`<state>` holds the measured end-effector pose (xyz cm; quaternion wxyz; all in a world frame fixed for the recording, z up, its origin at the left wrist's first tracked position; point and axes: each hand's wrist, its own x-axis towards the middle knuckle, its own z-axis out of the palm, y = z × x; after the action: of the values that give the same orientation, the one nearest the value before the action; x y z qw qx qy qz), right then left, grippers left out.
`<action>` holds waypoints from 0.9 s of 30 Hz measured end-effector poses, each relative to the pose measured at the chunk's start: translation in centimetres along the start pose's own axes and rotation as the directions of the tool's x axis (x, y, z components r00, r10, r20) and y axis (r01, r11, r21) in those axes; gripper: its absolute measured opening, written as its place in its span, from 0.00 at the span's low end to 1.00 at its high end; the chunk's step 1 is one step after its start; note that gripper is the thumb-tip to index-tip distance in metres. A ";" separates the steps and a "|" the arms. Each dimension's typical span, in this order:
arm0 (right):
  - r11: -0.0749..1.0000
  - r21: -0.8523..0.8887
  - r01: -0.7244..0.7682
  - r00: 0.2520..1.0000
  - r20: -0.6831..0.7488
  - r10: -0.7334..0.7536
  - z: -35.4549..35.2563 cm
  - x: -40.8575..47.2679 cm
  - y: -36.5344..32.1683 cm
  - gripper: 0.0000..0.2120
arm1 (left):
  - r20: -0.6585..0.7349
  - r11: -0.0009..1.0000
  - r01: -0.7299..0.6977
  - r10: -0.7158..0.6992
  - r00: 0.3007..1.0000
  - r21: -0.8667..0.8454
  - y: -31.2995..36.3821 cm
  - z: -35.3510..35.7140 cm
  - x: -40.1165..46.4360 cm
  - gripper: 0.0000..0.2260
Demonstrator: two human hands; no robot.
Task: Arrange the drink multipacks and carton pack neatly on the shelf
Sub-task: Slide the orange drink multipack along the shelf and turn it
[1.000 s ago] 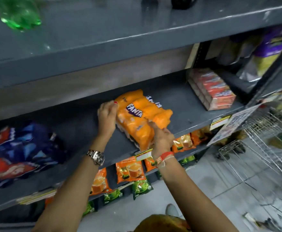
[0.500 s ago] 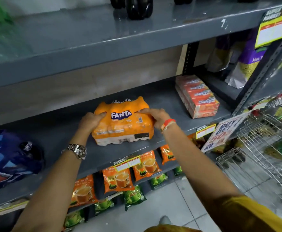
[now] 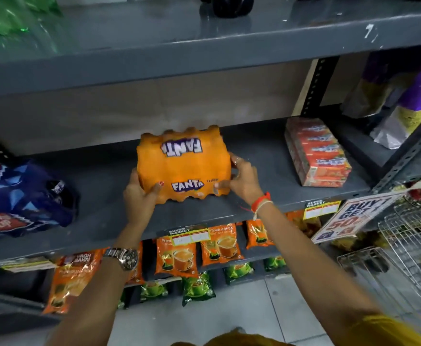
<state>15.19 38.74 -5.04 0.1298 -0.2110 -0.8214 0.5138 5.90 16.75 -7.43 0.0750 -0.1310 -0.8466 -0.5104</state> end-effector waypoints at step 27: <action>0.903 0.427 0.038 0.993 -0.117 0.013 2.7 -0.6 1.3 0.08 | 0.407 0.941 0.208 -0.085 0.909 -0.268 2.9 3.0 -2.6 0.39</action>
<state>14.80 36.84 -7.39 0.2242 -0.2016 -0.6807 0.6676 9.24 20.30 -7.09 -0.1551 -0.1753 -0.7626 -0.6030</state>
